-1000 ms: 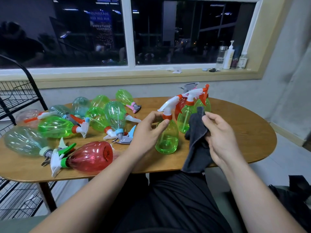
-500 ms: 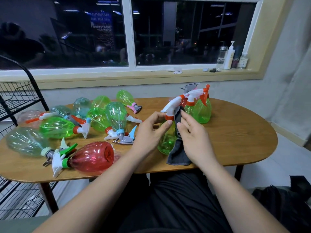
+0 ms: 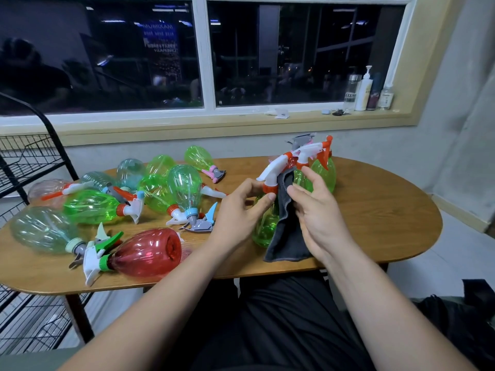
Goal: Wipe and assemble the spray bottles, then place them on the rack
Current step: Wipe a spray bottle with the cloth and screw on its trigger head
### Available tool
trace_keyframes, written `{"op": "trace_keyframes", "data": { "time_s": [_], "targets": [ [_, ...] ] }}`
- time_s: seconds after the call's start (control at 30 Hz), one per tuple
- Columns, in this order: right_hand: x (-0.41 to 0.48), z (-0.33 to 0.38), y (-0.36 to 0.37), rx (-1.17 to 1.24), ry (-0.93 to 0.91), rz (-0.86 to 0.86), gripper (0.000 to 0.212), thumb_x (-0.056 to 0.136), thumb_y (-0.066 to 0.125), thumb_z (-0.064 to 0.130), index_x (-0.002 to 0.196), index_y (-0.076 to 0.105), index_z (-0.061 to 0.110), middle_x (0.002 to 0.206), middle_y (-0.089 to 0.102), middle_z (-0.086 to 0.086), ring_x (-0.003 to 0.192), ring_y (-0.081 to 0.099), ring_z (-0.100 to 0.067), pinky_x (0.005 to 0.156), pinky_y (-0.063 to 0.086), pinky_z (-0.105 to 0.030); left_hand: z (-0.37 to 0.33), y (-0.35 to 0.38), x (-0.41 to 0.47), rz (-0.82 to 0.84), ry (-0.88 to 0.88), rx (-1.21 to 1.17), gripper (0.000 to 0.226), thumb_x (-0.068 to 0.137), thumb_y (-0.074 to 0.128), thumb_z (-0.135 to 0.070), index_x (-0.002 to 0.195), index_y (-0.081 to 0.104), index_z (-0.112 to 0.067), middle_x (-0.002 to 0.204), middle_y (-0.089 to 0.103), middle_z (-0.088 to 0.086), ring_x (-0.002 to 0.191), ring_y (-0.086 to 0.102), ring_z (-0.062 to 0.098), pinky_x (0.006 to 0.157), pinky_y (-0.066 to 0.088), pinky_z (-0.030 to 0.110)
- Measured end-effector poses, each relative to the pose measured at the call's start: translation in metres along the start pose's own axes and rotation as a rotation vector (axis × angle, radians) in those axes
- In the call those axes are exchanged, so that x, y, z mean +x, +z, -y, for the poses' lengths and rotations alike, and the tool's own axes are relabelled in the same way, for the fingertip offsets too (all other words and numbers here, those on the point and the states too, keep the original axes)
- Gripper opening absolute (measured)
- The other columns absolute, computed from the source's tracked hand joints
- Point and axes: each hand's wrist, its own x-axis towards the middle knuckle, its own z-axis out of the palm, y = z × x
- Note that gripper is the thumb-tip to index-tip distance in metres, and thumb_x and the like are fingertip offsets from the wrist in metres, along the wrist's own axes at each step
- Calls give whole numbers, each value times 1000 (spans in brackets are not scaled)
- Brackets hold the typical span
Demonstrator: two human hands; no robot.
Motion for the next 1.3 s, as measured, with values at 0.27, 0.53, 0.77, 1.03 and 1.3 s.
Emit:
{"op": "trace_keyframes", "data": {
  "time_s": [0.27,0.53,0.77,1.03,1.3],
  "targets": [
    [10,3,6,141,24,5,48,108,52,-3,140,51,33,121,77,-9,108,76,-18,86,63,-30,0,-2,0,15,1,20,17,101,69,-43,113,69,-30,112,75,-17,109,69,9,96,57,49],
    [17,0,8,182,49,-73,51,107,53,-3,147,46,27,116,77,-7,105,76,-18,86,63,-31,-1,1,0,-1,0,7,17,102,69,-41,114,69,-30,112,76,-17,109,69,7,96,57,44],
    [20,-10,4,173,81,-161,64,107,55,-1,163,33,19,131,70,-11,114,73,-21,88,61,-33,1,1,1,-12,-4,24,16,101,70,-43,112,69,-32,110,75,-18,108,69,7,94,58,45],
    [27,-11,-9,35,88,-187,50,107,57,3,154,51,19,133,69,-10,114,74,-23,87,61,-32,0,1,0,0,-11,29,14,101,69,-44,111,68,-34,111,75,-20,105,69,7,94,58,45],
    [26,6,-19,-129,-45,-129,39,108,53,3,141,63,22,120,78,-5,109,76,-20,86,62,-29,0,0,0,11,-5,36,15,101,68,-45,111,68,-34,110,74,-19,105,69,8,94,58,45]
  ]
}}
